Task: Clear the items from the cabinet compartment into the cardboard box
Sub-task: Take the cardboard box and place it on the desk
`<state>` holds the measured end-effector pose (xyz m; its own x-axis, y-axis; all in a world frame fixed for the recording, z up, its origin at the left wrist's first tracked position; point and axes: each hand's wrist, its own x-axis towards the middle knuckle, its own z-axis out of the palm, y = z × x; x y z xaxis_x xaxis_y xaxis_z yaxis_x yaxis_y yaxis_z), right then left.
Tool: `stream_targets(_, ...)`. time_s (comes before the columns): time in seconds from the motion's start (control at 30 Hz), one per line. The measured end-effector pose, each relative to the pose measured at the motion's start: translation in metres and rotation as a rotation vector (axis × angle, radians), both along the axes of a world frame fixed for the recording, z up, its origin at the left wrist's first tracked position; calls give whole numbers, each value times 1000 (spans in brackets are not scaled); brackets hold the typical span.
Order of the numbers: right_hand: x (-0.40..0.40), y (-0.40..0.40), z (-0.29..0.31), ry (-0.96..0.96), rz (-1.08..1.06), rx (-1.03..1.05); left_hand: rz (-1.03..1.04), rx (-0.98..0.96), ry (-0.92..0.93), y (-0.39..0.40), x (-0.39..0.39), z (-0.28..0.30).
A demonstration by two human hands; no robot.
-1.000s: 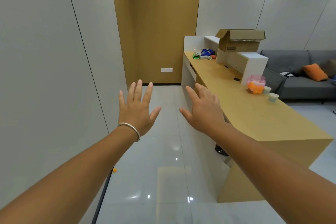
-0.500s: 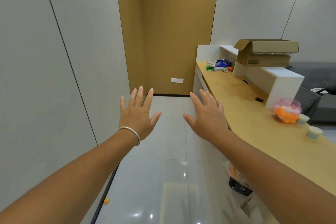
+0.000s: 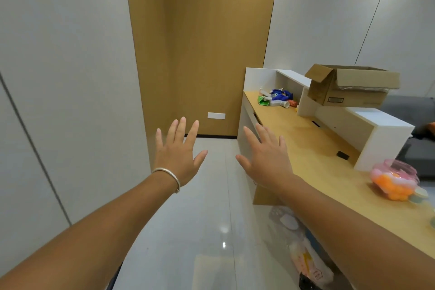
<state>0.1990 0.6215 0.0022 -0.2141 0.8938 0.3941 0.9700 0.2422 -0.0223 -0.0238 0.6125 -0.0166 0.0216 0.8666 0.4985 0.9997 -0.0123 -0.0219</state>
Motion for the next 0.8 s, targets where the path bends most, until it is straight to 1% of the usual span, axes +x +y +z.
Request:
stream_targets(0.2,-44,121,11,18,-40,-5,-39,18,-40,125,-46,11)
stream_targets(0.43,-80,227,6,35,-43,-15,-50,6,-49,233,-86,4)
stream_targets(0.63,-99,327,-2,63,-8,-14,-27,12,-52,327,-106,-4)
stream_targets(0.8,-107,429,-5,79,31,16,20,1,-21,423,-109,-6)
